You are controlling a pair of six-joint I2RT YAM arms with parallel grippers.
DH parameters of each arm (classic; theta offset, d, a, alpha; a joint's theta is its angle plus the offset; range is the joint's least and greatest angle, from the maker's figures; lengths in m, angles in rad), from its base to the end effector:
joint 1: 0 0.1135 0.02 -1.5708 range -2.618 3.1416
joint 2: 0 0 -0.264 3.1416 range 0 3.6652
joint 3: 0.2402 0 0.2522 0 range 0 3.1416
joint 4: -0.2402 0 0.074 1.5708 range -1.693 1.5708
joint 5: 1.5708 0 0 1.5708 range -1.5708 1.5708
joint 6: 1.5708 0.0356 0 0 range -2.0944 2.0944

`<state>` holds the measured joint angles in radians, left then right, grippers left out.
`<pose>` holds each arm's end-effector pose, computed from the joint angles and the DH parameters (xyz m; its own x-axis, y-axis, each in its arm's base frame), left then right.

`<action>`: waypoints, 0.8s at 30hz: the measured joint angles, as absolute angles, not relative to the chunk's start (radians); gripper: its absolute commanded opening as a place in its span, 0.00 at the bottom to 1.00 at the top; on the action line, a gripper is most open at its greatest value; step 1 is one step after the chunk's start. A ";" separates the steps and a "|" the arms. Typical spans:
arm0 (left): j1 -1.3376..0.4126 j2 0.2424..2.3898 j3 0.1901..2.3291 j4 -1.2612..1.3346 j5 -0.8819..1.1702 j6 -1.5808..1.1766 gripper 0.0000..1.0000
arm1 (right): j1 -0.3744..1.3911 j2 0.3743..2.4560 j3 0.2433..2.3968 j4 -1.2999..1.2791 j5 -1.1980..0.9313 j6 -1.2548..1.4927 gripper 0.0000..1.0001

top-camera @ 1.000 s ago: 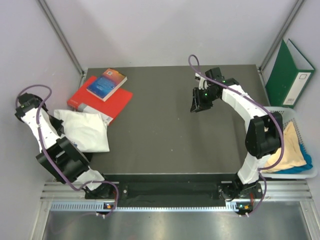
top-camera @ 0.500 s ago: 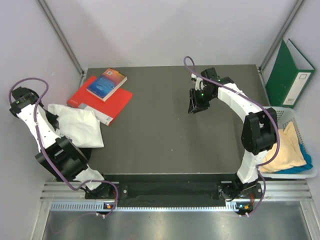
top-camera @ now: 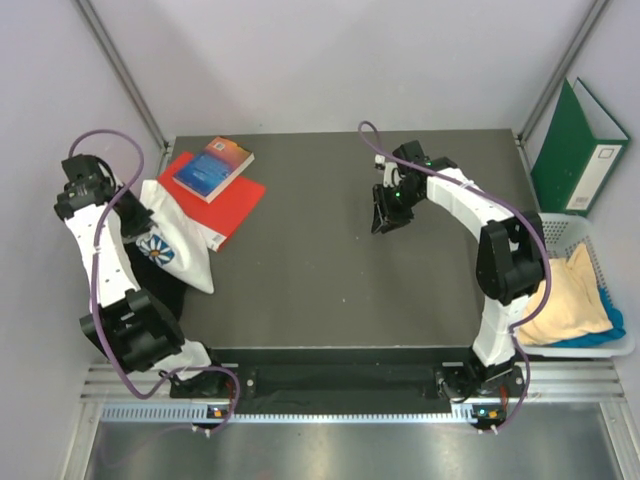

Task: Fold and stack the t-shirts
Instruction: Put the neatly folded tshirt into the corner of the board with the left arm

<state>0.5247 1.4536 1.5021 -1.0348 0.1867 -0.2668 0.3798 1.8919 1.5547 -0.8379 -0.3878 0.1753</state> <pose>0.2552 0.1401 0.3566 -0.5899 -0.6407 -0.4914 -0.5796 0.7597 -0.2948 0.3624 0.1592 0.2409 -0.9273 -0.1963 -0.3187 -0.3218 0.8531 0.4108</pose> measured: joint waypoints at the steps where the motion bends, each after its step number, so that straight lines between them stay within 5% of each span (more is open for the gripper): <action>1: 0.524 1.448 1.502 -1.035 0.175 -0.268 0.00 | 0.382 1.894 1.555 -0.838 -0.387 0.175 0.36; 17: 0.619 1.425 1.494 -1.089 -0.247 -0.335 0.01 | 0.390 1.894 1.551 -0.838 -0.390 0.167 0.37; 19: 0.640 1.433 1.496 -1.106 -0.309 -0.348 0.13 | 0.390 1.894 1.551 -0.838 -0.390 0.166 0.37; 20: 0.644 1.437 1.497 -1.111 -0.328 -0.352 0.59 | 0.390 1.894 1.551 -0.838 -0.390 0.166 0.37; 21: 0.646 1.443 1.502 -1.123 -0.350 -0.356 0.94 | 0.390 1.894 1.551 -0.838 -0.390 0.165 0.37; 24: 0.647 1.451 1.524 -1.131 -0.390 -0.368 0.99 | 0.390 1.894 1.550 -0.838 -0.390 0.164 0.38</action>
